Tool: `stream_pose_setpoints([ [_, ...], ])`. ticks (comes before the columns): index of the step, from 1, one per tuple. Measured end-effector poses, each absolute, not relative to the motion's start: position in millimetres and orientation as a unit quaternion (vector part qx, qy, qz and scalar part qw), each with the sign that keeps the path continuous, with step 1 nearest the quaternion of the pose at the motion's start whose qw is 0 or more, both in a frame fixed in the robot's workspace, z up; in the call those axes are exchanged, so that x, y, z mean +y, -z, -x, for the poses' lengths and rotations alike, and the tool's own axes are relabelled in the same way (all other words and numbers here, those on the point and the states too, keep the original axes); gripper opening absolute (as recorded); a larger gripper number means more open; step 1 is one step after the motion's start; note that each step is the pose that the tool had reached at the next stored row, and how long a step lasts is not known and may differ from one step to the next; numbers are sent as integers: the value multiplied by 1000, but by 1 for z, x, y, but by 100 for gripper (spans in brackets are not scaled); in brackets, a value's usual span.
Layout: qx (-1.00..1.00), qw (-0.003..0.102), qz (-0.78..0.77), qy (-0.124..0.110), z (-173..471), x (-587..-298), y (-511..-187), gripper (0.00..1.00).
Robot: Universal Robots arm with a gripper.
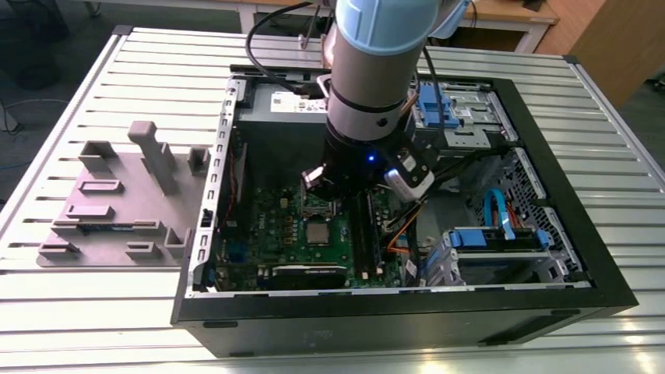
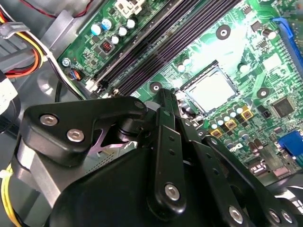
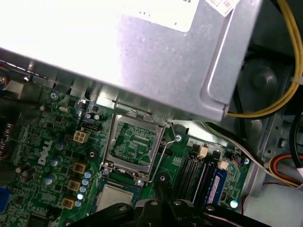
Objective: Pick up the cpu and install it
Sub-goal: 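Close the cpu cover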
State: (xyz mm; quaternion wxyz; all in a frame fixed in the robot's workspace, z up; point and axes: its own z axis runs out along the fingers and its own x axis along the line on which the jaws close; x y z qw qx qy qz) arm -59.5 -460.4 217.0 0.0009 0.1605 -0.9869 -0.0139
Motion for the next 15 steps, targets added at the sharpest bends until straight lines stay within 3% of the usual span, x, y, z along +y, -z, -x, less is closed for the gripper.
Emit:
stream_pose_setpoints([
  [15, -985, 1, -171, 15, 58, -437, -208, 11],
])
